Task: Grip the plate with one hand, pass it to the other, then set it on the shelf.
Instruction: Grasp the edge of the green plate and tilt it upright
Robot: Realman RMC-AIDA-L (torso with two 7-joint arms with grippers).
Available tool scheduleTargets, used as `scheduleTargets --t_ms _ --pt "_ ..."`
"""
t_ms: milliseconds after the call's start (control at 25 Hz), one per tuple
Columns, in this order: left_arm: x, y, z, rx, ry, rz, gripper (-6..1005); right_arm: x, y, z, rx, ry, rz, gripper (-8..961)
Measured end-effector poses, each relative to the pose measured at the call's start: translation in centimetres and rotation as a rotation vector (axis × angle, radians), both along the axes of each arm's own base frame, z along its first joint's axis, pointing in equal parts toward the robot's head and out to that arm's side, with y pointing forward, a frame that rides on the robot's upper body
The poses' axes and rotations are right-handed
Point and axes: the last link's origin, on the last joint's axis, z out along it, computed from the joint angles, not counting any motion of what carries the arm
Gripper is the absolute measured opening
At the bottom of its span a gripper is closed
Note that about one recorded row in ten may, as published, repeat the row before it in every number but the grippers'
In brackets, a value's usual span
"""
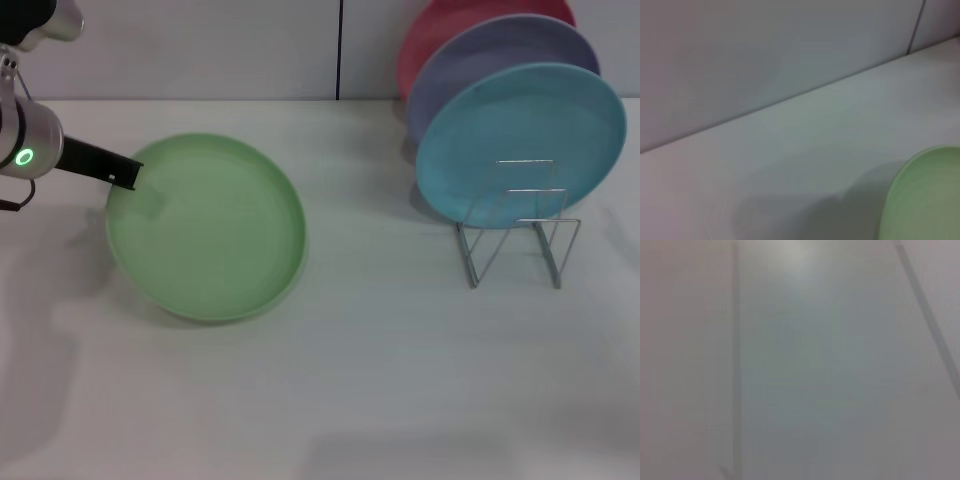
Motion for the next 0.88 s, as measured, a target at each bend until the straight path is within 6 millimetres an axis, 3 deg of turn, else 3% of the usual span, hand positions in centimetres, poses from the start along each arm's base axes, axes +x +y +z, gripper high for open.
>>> scheduleTargets --t_ms 120,160,240,320,360,440,480,520,560,600,640,680,760,880 --pt "0.5 0.0 0.0 0.0 -0.011 -0.015 36 -1.6 2.3 1.4 -0.099 -0.032 0.096 834" --pt "0.6 0.1 0.0 0.001 -0.012 -0.017 36 -3.1 4.3 2.4 -0.166 -0.073 0.142 833" --pt "0.7 0.1 0.0 -0.001 -0.012 -0.02 36 -3.7 5.4 2.8 -0.205 -0.09 0.15 832" --pt "0.8 0.1 -0.1 -0.005 -0.012 -0.022 36 -5.6 7.7 3.9 -0.295 -0.147 0.161 832" --pt "0.9 0.1 -0.1 -0.005 -0.014 -0.022 37 -7.6 9.9 4.6 -0.388 -0.185 0.134 832" --pt "0.9 0.1 -0.1 -0.003 -0.016 -0.02 37 -8.7 10.9 5.0 -0.434 -0.195 0.113 833" --pt "0.9 0.1 -0.1 -0.003 -0.016 -0.02 37 -10.9 12.3 5.5 -0.535 -0.203 0.068 833" --pt "0.9 0.1 -0.1 -0.002 -0.017 -0.02 37 -10.9 12.3 5.5 -0.535 -0.203 0.068 833" --pt "1.0 0.2 0.0 0.001 -0.018 -0.021 37 -13.3 12.9 6.2 -0.642 -0.227 0.015 833" --pt "1.0 0.2 0.0 0.001 -0.018 -0.021 37 -13.3 12.9 6.2 -0.642 -0.227 0.015 833" --pt "1.0 0.2 0.0 0.002 -0.019 -0.023 37 -15.6 13.1 6.9 -0.725 -0.293 -0.067 833" --pt "1.1 0.3 0.0 0.004 -0.02 -0.025 37 -15.6 13.1 6.9 -0.725 -0.293 -0.067 833" --pt "1.3 0.4 0.0 0.006 -0.024 -0.029 37 -17.9 12.7 7.6 -0.832 -0.385 -0.169 833" --pt "1.5 0.4 0.1 0.01 -0.029 -0.034 37 -18.9 12.1 8.0 -0.921 -0.43 -0.196 832"
